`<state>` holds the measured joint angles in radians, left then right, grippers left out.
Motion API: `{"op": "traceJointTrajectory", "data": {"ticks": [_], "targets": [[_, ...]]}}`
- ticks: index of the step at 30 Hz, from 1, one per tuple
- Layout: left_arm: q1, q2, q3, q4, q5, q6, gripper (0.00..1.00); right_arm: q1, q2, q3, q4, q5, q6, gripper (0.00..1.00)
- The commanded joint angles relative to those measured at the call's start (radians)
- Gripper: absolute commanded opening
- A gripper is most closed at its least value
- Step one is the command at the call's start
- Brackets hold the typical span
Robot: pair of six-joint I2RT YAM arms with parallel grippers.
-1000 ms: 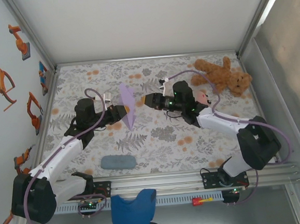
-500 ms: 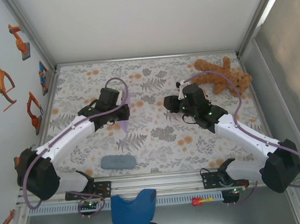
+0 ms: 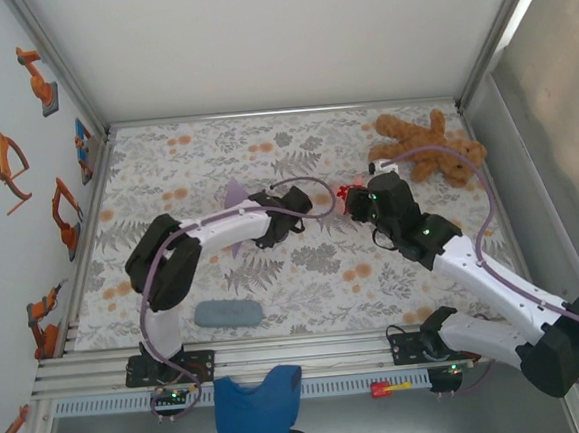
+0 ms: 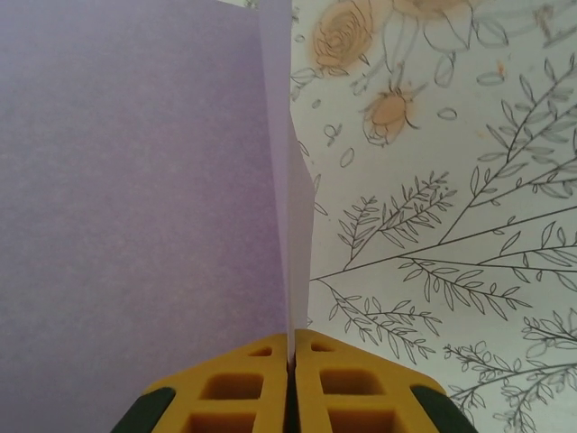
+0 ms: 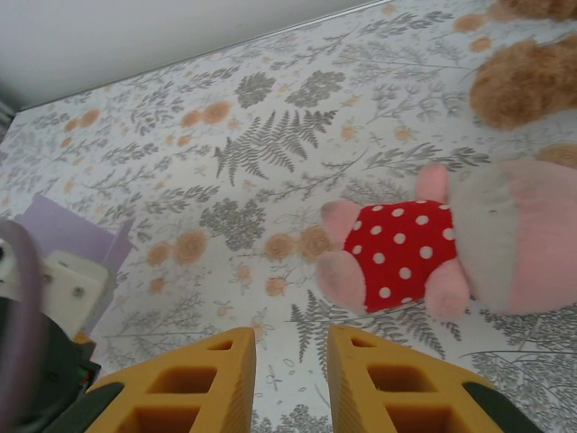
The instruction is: Fold a paper plane with a square sheet of paper (pick it up from the middle)
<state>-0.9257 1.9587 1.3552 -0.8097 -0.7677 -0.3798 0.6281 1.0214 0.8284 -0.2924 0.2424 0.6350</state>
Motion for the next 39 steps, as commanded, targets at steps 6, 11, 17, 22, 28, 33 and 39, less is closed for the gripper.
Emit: {"op": "traceJointTrajectory", "data": {"ticks": [6, 11, 17, 22, 28, 33, 39], "targets": [[-0.043, 0.122, 0.065, -0.064, -0.092, -0.011, 0.13, -0.017, -0.027, -0.014, -0.063, 0.086, 0.026, 0.27], [-0.045, 0.151, 0.062, -0.036, -0.056, -0.021, 0.17, -0.022, -0.014, -0.015, -0.064, 0.076, 0.034, 0.27], [-0.048, 0.169, 0.067, -0.027, -0.028, -0.035, 0.2, -0.024, 0.006, -0.012, -0.064, 0.065, 0.045, 0.27], [-0.055, 0.164, 0.071, -0.022, -0.004, -0.048, 0.21, -0.027, 0.012, -0.011, -0.064, 0.06, 0.049, 0.26], [-0.075, 0.124, 0.086, -0.025, 0.035, -0.075, 0.27, -0.029, 0.013, -0.01, -0.064, 0.061, 0.055, 0.26], [-0.097, 0.06, 0.099, -0.032, 0.117, -0.121, 0.32, -0.03, 0.019, -0.005, -0.067, 0.067, 0.061, 0.26], [-0.115, -0.067, 0.042, 0.018, 0.34, -0.187, 0.39, -0.032, 0.035, 0.011, -0.091, 0.103, 0.072, 0.28]]}}
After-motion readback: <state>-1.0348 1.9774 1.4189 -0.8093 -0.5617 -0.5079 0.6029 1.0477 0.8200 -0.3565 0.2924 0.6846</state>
